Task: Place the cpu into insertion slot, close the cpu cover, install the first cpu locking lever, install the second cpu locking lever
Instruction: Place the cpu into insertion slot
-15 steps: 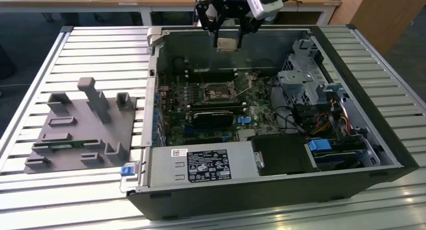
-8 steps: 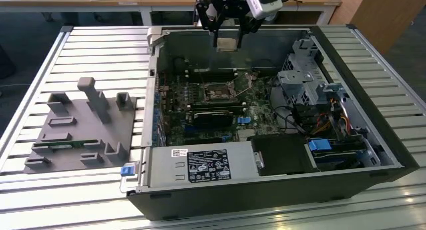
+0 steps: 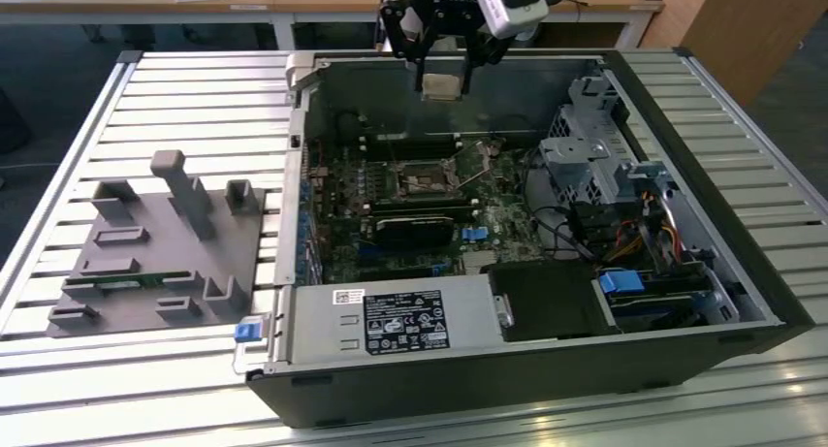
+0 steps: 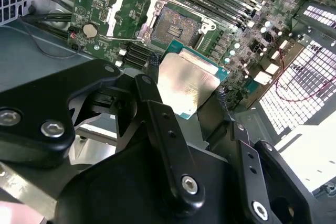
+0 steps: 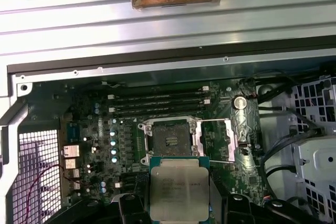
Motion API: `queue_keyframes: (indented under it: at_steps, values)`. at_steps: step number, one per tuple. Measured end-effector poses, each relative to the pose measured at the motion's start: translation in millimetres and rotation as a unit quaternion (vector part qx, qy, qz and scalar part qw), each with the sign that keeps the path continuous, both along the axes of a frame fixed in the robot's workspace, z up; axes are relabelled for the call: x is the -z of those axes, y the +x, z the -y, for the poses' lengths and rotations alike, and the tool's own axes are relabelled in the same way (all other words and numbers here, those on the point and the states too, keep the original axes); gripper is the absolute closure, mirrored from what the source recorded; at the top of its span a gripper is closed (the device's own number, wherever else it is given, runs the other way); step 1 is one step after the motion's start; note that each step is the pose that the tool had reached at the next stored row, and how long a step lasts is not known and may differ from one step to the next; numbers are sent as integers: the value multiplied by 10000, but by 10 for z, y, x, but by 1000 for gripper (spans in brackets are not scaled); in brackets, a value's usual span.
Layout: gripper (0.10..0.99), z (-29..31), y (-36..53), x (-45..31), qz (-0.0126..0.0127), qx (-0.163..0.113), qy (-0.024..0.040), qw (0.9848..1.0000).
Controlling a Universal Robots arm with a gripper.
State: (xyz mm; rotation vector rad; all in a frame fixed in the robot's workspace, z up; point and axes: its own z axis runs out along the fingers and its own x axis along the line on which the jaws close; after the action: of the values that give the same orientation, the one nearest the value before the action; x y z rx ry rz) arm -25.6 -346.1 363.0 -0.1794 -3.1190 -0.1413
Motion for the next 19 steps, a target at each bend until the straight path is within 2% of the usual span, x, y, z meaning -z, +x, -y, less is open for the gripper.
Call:
queue_keyframes:
  at_steps: [19]
  values:
    - [545, 0, -5, 0, 0, 168, 0, 9999]
